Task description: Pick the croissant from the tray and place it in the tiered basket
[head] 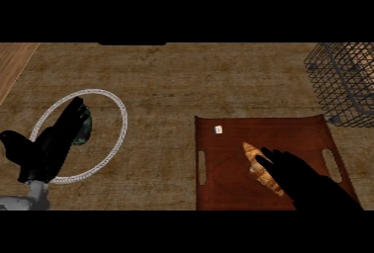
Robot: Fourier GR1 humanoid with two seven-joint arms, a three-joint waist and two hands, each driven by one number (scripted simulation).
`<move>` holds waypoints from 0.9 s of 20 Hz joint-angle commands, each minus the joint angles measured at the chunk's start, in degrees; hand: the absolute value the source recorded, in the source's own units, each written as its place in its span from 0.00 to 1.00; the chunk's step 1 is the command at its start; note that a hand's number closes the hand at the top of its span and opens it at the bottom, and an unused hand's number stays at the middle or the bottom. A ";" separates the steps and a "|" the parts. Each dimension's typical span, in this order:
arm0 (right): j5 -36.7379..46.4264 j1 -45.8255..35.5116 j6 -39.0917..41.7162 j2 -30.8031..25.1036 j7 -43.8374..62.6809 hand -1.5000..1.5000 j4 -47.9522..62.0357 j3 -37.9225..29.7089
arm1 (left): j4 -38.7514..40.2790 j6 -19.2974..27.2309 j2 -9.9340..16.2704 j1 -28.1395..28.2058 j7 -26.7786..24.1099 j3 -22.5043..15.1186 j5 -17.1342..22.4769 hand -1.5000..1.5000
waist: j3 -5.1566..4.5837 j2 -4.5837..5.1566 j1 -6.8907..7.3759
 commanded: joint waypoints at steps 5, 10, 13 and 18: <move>10.32 -7.08 0.79 13.09 8.03 0.00 12.00 6.71 | -2.23 0.01 -2.48 0.28 2.80 0.67 -2.12 0.50 | 0.10 0.12 0.41; 15.46 -0.09 -6.54 10.32 -2.76 0.00 19.68 4.32 | -1.05 -2.26 -2.75 1.25 1.41 3.37 -3.07 0.50 | 0.13 0.10 0.08; 18.98 -0.60 -9.38 13.71 -4.53 0.00 24.07 6.03 | -2.39 -3.53 -2.32 0.06 2.75 5.34 -2.84 0.50 | 0.13 0.09 0.12; 20.65 -1.86 -12.58 11.91 -11.15 0.00 28.75 -0.36 | 0.94 -5.38 -4.01 -2.93 4.85 6.47 -3.05 0.50 | 0.13 0.11 -0.03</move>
